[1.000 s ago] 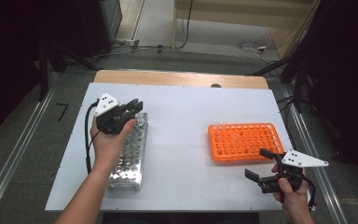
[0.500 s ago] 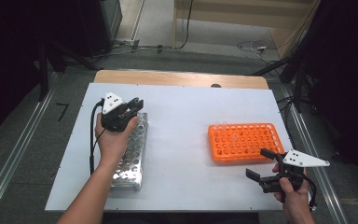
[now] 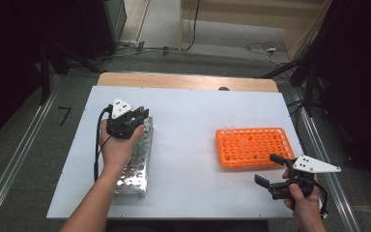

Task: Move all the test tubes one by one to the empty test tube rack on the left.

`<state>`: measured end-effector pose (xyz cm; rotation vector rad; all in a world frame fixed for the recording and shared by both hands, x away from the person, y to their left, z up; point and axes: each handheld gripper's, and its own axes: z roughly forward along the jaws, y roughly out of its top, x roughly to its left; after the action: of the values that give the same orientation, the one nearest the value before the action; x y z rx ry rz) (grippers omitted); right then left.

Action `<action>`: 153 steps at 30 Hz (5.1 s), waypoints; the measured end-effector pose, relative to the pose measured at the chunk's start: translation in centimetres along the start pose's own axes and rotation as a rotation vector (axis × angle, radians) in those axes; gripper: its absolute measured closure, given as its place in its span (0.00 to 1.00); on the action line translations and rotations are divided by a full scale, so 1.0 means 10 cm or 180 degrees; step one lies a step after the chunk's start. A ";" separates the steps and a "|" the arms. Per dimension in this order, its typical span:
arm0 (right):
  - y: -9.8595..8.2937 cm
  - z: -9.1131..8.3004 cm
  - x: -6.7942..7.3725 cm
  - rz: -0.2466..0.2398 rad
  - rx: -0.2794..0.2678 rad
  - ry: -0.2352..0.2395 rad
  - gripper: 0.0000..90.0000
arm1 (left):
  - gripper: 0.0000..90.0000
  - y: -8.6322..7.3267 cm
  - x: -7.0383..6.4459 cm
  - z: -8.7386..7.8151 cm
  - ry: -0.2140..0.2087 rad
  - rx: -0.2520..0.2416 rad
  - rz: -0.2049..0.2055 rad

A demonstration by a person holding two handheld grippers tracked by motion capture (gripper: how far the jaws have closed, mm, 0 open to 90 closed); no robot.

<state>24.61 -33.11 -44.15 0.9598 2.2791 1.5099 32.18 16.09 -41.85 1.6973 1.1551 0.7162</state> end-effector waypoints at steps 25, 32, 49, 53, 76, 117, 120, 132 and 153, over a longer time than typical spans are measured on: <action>-0.01 0.02 -0.01 0.0021 0.0029 0.0006 0.00 | 0.84 -0.08 -0.02 0.14 0.0033 0.0620 -0.0012; -0.01 0.02 -0.02 0.0032 0.0034 0.0000 0.00 | 0.81 -0.08 0.00 0.13 -0.0062 0.0666 -0.0113; 0.03 0.03 -0.02 0.0029 0.0004 -0.0010 0.00 | 0.36 -0.03 -0.05 -0.15 -0.0404 0.0250 -0.0261; 0.05 0.04 -0.01 0.0014 -0.0003 -0.0013 0.00 | 0.29 -0.03 -0.11 -0.24 -0.0498 0.0175 -0.0208; 0.26 0.26 0.02 -0.0025 0.0039 0.0025 0.00 | 0.00 -0.24 -0.26 -0.83 -0.0701 -0.0149 -0.0158; 0.20 0.93 -0.33 0.0335 0.0492 -0.0353 0.59 | 0.00 -0.59 -0.31 -0.91 -0.0859 -0.0157 -0.0072; 0.18 0.90 -0.32 0.0263 0.0495 -0.0432 0.63 | 0.00 -0.59 -0.31 -0.92 -0.0855 -0.0165 -0.0078; 0.11 0.88 -0.24 0.0054 0.0439 -0.0521 0.79 | 0.00 -0.58 -0.32 -0.94 -0.0840 -0.0162 -0.0085; 0.23 0.69 -0.22 0.0089 0.0158 -0.0540 0.82 | 0.00 -0.58 -0.32 -0.94 -0.0847 -0.0163 -0.0073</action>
<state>30.87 -28.89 -45.43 1.0933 2.2011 1.3328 20.80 17.31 -43.30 1.6759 0.9604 0.4839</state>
